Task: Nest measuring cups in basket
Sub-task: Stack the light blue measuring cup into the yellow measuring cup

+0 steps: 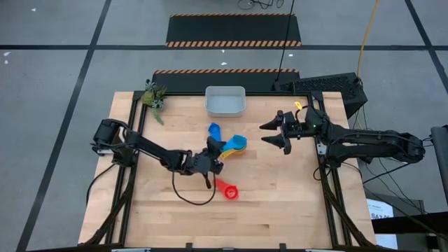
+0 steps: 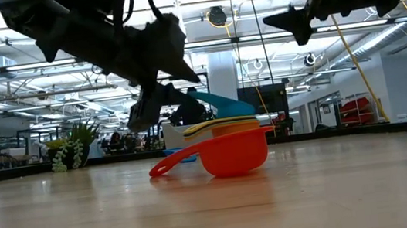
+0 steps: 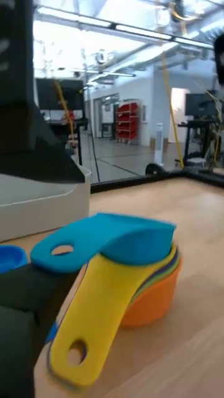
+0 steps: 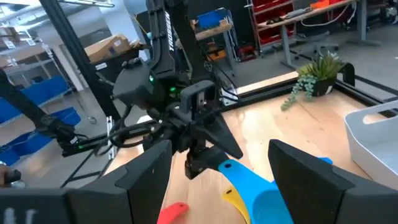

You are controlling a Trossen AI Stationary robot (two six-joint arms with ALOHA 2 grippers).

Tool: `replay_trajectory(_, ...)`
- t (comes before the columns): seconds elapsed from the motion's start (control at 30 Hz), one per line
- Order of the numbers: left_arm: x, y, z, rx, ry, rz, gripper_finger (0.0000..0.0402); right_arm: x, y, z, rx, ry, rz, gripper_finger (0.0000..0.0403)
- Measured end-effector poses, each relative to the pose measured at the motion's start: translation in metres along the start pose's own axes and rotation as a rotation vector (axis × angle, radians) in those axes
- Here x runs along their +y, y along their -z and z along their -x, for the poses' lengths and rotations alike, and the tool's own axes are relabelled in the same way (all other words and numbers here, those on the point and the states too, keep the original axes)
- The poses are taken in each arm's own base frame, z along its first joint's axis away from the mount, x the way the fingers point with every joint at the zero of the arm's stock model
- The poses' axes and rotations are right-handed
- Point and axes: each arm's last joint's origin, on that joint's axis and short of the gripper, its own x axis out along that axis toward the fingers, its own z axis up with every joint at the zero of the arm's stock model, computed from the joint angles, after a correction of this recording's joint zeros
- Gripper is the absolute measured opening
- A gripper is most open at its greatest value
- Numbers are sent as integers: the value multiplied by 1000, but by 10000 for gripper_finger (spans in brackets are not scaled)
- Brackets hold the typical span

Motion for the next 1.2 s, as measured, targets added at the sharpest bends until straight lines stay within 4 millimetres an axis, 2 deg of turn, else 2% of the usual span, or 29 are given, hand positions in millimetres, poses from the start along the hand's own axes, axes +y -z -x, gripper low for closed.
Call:
replay_trajectory(0.17,13,0,13,-34,38,114,232,0,1,0,9,4,-16,263)
replay_trajectory(0.37,26,4,28,-92,135,285,229,0,1,0,13,0,-18,263)
replay_trajectory(0.7,14,9,32,-60,323,498,220,2,2,0,42,-88,-53,263)
replay_trajectory(0.9,14,6,35,-43,334,732,213,3,3,0,56,-119,-29,263)
replay_trajectory(1.07,18,3,34,-57,310,920,214,1,8,0,95,-90,23,263)
replay_trajectory(1.2,20,1,35,-58,303,1038,214,-1,14,1,158,-59,-7,263)
